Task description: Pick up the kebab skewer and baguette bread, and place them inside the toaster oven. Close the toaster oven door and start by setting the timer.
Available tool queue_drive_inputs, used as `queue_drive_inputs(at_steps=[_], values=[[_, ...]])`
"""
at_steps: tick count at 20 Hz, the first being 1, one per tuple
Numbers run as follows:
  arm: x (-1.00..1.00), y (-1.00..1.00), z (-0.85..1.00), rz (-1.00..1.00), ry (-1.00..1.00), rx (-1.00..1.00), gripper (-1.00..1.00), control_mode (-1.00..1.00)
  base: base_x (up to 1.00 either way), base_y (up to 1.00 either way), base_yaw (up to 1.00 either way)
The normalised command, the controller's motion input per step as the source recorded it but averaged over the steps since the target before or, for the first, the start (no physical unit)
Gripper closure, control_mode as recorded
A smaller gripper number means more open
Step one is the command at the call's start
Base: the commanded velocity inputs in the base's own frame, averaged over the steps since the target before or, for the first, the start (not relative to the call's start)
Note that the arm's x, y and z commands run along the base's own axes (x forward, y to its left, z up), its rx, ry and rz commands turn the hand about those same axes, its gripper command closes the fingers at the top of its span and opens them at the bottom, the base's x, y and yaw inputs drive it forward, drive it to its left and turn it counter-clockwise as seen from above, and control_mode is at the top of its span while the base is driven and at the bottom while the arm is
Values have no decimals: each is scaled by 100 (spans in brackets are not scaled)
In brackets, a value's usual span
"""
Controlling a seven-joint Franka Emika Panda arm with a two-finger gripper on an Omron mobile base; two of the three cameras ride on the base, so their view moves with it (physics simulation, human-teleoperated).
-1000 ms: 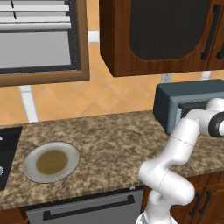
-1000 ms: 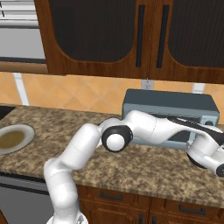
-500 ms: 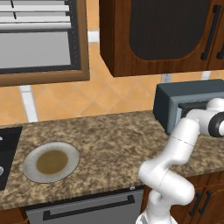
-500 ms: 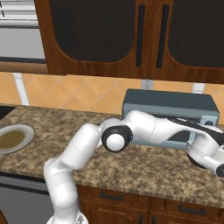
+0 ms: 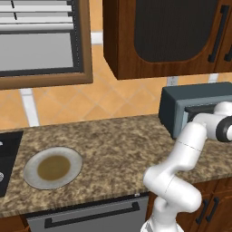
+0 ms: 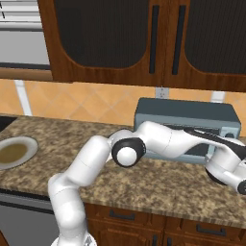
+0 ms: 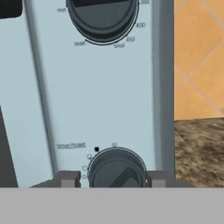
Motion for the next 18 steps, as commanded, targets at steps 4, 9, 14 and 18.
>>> queue_drive_inputs(at_steps=[4,9,14,18], values=[[0,-1,0,-2,-1,11,100,-100,0,0,0],[-1,-6,0,-1,0,18,100,-100,0,0,0],[-2,-9,0,0,0,17,100,-100,0,0,0],[0,-2,0,0,0,14,100,-100,0,0,0]])
